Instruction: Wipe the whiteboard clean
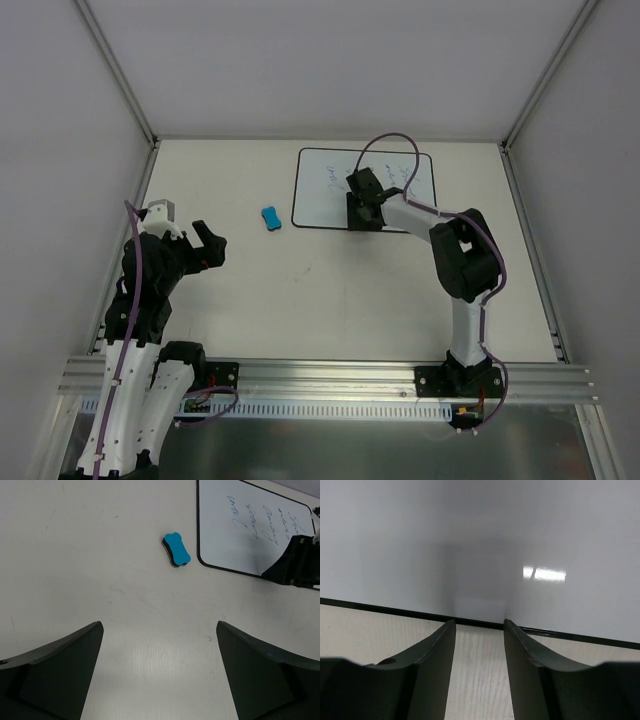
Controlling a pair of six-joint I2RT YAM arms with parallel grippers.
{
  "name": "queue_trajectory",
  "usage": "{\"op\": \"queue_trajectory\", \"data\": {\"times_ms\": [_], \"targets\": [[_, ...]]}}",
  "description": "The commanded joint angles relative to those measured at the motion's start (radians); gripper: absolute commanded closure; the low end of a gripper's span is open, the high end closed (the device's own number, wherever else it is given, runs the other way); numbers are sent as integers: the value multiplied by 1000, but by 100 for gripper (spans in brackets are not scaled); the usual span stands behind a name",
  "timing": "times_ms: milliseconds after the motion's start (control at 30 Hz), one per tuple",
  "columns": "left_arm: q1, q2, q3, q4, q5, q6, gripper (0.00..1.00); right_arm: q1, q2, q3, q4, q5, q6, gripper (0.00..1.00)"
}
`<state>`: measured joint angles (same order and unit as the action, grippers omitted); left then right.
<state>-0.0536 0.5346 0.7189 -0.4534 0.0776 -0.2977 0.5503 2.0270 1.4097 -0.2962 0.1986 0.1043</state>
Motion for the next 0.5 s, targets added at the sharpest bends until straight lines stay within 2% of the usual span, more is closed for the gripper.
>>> {"op": "queue_trajectory", "data": {"times_ms": [0,167,467], "targets": [[-8,-10,-12,27,-18,-11,1,13,-43,-66,-182,-41,60,53],[-8,-8,-12,25,-22,-11,1,19,-73,-61,-181,-10,67,53],[-8,-7,-13,27,-24,-9,1,33,-28,40,-129,70,103,53]]}}
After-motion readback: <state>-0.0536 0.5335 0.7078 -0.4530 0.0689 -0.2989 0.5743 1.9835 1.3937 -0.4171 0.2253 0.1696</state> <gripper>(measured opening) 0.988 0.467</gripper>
